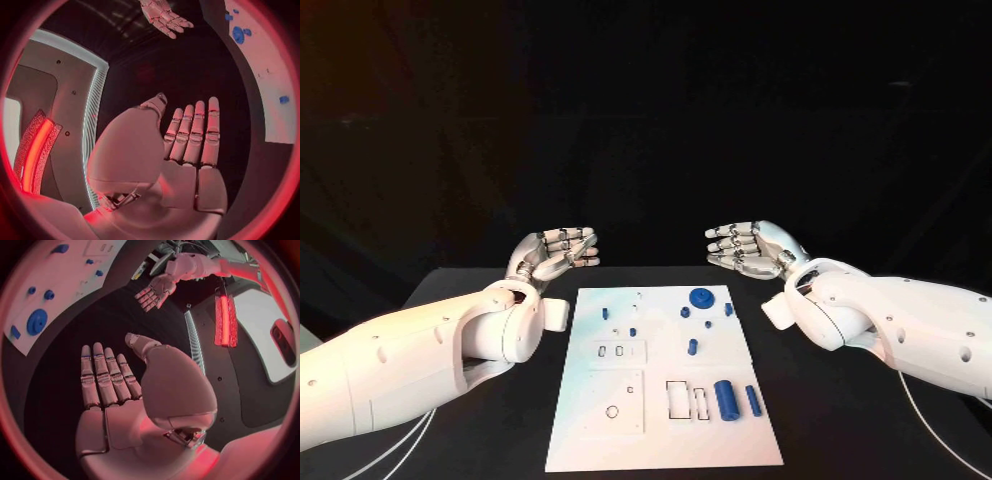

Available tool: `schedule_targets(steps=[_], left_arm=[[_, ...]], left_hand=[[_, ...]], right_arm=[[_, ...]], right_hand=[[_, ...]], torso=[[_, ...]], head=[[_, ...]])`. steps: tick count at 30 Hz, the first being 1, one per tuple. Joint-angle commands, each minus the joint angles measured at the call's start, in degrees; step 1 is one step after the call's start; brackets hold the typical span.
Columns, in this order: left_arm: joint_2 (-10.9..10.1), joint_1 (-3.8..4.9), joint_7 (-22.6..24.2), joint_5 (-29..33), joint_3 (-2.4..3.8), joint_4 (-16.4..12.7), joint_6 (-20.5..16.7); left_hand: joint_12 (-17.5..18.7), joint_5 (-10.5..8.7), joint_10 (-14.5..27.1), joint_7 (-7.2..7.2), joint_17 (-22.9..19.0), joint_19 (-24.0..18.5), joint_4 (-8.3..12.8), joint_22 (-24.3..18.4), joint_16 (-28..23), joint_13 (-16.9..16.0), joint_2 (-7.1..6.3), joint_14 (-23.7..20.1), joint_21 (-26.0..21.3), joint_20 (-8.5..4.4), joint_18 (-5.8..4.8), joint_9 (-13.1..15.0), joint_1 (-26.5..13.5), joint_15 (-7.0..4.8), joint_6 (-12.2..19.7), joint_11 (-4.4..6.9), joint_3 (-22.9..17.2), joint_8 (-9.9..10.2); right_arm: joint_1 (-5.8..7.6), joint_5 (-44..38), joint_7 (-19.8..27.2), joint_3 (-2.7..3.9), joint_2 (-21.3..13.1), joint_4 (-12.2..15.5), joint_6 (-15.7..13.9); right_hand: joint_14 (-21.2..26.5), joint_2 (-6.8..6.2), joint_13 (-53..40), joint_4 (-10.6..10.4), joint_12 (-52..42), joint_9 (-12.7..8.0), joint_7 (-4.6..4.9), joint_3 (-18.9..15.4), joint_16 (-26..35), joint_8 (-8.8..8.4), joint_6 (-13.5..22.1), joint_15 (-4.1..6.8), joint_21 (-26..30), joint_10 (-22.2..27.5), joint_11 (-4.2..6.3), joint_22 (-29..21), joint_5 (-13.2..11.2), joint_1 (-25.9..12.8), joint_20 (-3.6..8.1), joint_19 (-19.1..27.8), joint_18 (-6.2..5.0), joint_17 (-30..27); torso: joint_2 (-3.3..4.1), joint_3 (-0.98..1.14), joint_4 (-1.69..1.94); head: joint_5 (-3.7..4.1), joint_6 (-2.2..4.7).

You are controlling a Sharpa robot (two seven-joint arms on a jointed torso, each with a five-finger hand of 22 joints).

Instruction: Assemble the parts on the task board

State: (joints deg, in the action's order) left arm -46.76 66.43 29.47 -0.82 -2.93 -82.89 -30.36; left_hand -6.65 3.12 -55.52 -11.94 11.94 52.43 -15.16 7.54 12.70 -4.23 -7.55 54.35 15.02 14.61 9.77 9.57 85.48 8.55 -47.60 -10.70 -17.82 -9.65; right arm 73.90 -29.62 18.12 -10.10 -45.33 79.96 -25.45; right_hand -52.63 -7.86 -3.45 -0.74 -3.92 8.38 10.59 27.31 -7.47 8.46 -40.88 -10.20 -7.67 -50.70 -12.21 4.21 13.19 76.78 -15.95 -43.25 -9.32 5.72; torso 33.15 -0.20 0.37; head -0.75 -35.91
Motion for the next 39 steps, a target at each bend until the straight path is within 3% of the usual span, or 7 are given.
schedule_targets(steps=[1, 4, 8, 15, 19, 23, 39], left_arm=[[-0.84, 0.28, 0.08, -2.54, 0.32, -1.58, 3.0], [-1.82, 0.36, -0.7, -3.34, 0.58, -3.16, 3.58], [-3.11, 0.41, -2.05, -4.53, 0.86, -5.7, 5.09], [-5.53, 0.44, -3.67, -5.16, 1.1, -9.93, 6.43], [-6.82, 0.58, -3.82, -4.61, 1.19, -11.61, 7.02], [-8.05, 0.79, -3.68, -4.38, 1.45, -13.4, 7.62], [-9.29, 0.95, -3.52, -3.89, 1.89, -15.76, 8.95]], left_hand=[[0.37, 0.08, -2.91, 0.01, 3.79, 5.05, 1.14, 2.47, 2.99, 0.03, -0.96, 4.76, 4.94, -2.31, 0.66, 0.47, 1.16, -1.79, -1.16, 1.16, -1.17, -0.97], [1.21, 0.09, -5.08, 0.58, 8.28, 6.55, 2.1, 5.76, 6.84, 0.09, -1.73, 7.55, 10.3, -3.81, 0.53, 0.84, 1.55, -3.09, -1.53, 2.0, -2.26, -1.49], [2.89, 0.25, -6.78, 0.64, 17.1, 4.66, 3.28, 14.03, 14.08, 0.18, -2.8, 8.46, 22.33, -5.21, 0.28, 1.27, 1.28, -4.18, -1.44, 2.56, -5.07, -1.81], [2.88, 0.1, -5.6, 0.13, 25.52, -0.31, 4.61, 23.52, 22.87, 0.12, -4.22, 5.37, 35.9, -4.87, 0.67, 1.61, -0.35, -4.13, -0.28, 2.26, -8.5, -1.61], [2.9, 0.09, -5.18, 0.16, 27.32, -0.53, 5.01, 25.17, 25.58, 0.11, -4.38, 4.2, 38.69, -4.81, 0.79, 1.73, -0.78, -4.12, 0.09, 2.25, -9.07, -1.6], [2.92, 0.09, -4.93, 0.22, 27.88, -0.36, 5.13, 25.59, 26.58, 0.12, -4.41, 4.01, 39.55, -4.83, 0.82, 1.78, -0.97, -4.15, 0.27, 2.27, -9.22, -1.6], [3.01, 0.07, -4.01, 0.02, 28.68, -0.66, 4.99, 26.16, 28.06, 0.21, -4.31, 3.29, 40.67, -4.7, 0.77, 1.81, -1.78, -3.96, 0.9, 2.07, -9.24, -1.43]], right_arm=[[0.78, -15.79, -4.76, 0.11, 0.02, -0.4, -1.02], [1.51, -21.05, -6.92, 0.17, 0.22, -0.88, -0.51], [2.23, -30.24, -7.84, 0.35, 0.46, -1.49, 1.23], [3.39, -44.49, -11.32, 0.53, 0.92, -2.03, 6.69], [3.71, -51.17, -13.9, 0.56, 1.13, -1.8, 8.35], [3.87, -56.7, -16.93, 0.57, 1.37, -1.27, 9.15], [3.79, -64.44, -22.82, 0.5, 3.28, -1.51, 11.45]], right_hand=[[-10.61, -1.04, -0.2, 0.43, 0.04, 1.4, 2.94, 2.76, -3.0, 2.94, -10.95, 3.0, -3.58, -9.88, 2.12, 0.75, -1.27, 1.12, 2.21, -10.22, -1.3, 1.49], [-13.62, -1.53, -0.24, 0.4, 0.05, 1.58, 2.29, 2.99, -4.22, 3.48, -12.29, 4.13, -5.13, -12.09, 3.03, 1.32, -1.2, 1.36, 3.48, -12.77, -1.26, 2.54], [-22.5, -1.55, -0.45, 1.28, -0.07, 2.01, 0.54, 0.7, -9.35, 4.11, -14.55, 7.52, -12.31, -17.22, 5.06, 5.09, -1.41, 2.47, 7.3, -19.76, -1.05, 6.99], [-32.22, -2.09, -1.34, 1.67, 0.3, 2.55, -1.46, -1.18, -25.47, 3.32, -16.94, 10.74, -27.37, -22.25, 7.59, 14.92, -0.81, 2.84, 11.26, -25.22, -0.85, 20.28], [-30.47, -3.59, -1.83, 0.25, 0.22, 3.46, -1.76, 0.52, -39.56, 2.69, -17.34, 10.52, -33.37, -21.32, 7.52, 19.92, -1.5, 1.82, 11.13, -23.95, -0.97, 31.88], [-32.48, -5.5, -1.97, -1.6, 0.23, 4.71, -1.91, 1.92, -57.76, 2.64, -17.13, 10.18, -51.0, -20.3, 7.58, 42.0, -1.96, 0.8, 10.99, -31.17, 1.96, 49.65], [-34.03, -7.32, -1.76, -3.84, 0.28, 6.07, -2.2, 1.7, -68.84, 2.33, -15.6, 9.79, -62.15, -16.92, 7.2, 56.73, -3.05, 0.23, 10.58, -35.91, 4.08, 61.66]], torso=[[1.64, -0.01, 0.54], [2.43, -0.05, 0.89], [3.31, -0.17, 1.34], [4.87, -0.33, 2.06], [5.89, -0.45, 2.43], [6.99, -0.71, 2.75], [8.61, -1.04, 3.24]], head=[[0.23, 0.13], [0.65, 0.3], [1.2, 0.59], [2.03, 0.76], [2.22, 0.33], [2.67, 0.69], [3.06, 1.19]])
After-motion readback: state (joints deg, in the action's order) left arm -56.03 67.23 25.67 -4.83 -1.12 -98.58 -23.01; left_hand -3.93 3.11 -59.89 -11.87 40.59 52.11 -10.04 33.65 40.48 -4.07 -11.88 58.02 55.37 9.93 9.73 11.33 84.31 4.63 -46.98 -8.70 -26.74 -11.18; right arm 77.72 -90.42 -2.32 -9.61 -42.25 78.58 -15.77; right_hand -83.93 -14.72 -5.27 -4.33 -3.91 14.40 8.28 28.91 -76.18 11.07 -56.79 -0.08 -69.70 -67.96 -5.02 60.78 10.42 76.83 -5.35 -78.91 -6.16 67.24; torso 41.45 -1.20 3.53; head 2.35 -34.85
